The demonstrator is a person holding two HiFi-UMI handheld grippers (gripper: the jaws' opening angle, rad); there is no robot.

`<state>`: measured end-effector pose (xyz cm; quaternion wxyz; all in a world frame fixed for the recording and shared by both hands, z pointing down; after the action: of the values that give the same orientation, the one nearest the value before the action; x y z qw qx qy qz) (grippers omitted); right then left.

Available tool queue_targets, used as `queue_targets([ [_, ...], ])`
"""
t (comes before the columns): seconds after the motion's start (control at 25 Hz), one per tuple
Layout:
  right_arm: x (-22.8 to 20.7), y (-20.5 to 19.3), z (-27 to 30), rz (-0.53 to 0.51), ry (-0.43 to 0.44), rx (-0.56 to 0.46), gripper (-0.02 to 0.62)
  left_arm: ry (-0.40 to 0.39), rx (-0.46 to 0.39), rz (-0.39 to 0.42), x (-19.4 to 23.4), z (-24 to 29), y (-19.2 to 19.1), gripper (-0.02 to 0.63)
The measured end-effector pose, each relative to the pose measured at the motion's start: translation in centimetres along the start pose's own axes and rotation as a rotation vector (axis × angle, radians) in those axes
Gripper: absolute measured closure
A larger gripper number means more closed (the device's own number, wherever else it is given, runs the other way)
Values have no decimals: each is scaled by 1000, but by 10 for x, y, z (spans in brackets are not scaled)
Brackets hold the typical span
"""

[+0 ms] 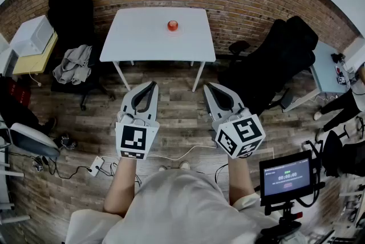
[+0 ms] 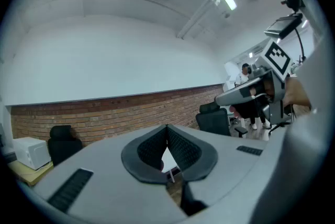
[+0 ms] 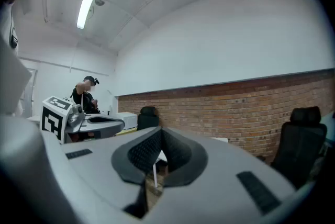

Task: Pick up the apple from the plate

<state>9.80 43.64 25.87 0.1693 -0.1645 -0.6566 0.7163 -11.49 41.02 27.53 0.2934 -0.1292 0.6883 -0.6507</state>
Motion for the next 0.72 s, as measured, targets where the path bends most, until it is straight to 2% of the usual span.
queue_targets([
  [0.72,-19,-17,-16,56,16,-5,592,-29,-2,-45,-27,12,-11,600],
])
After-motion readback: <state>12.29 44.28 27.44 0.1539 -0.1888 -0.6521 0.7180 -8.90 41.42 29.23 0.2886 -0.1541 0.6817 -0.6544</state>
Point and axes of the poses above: the fingertips, and each gripper's own axes: z forward along the fingers, x to its left, y out of its top, the point moved 8 cm from there along -z, backward along the fingers, and after that the axes turned 1 degree about -y, right-handed, at the moved point
